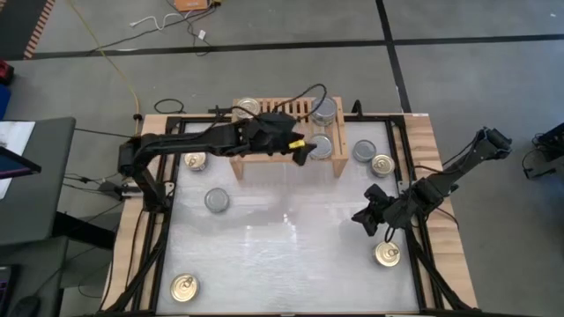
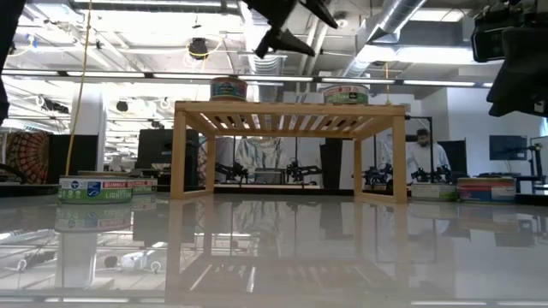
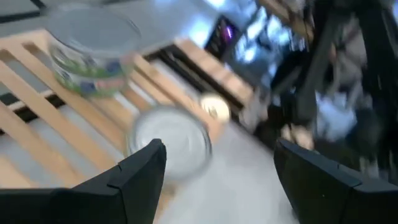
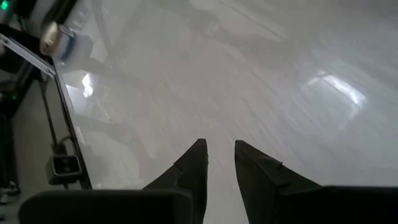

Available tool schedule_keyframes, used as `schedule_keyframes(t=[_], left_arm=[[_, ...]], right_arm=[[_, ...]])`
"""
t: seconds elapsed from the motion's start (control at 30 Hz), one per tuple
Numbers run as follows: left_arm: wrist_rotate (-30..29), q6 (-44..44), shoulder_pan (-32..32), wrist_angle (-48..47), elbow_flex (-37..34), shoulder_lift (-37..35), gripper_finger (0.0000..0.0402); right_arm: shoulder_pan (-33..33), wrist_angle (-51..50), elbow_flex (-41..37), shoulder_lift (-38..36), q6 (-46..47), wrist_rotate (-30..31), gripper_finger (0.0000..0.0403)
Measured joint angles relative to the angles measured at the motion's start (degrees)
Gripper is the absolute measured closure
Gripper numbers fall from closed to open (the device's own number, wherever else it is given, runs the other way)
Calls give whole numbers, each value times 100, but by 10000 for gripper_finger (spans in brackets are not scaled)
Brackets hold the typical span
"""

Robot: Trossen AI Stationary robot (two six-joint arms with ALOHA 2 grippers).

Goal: Stack canned seafood by type on shelf
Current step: Put the green tuna can on the shelf aligned with the other green tuna cans

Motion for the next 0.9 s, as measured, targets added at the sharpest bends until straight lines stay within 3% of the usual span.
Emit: schedule_keyframes(t=[0.1,0.2,0.4,0.53,0.7,0.9], left_arm=[[306,327,-163,-501,-1,-88,116],[308,412,-367,-346,-243,-115,116],[470,92,-509,733,-1631,-607,116],[465,-130,-590,1583,-2710,-1355,116],[127,-214,-651,1983,-3792,-2418,116],[-186,-251,-811,1976,-4570,-3404,116]], right_arm=[[-117,270,0,1,-219,82,304],[-275,601,55,2,-589,263,324],[-734,579,753,325,-1502,323,384],[-1134,437,1473,825,-2195,319,387],[-1753,-341,2723,1762,-2911,273,379],[-2596,-1888,4409,2860,-3163,222,384]])
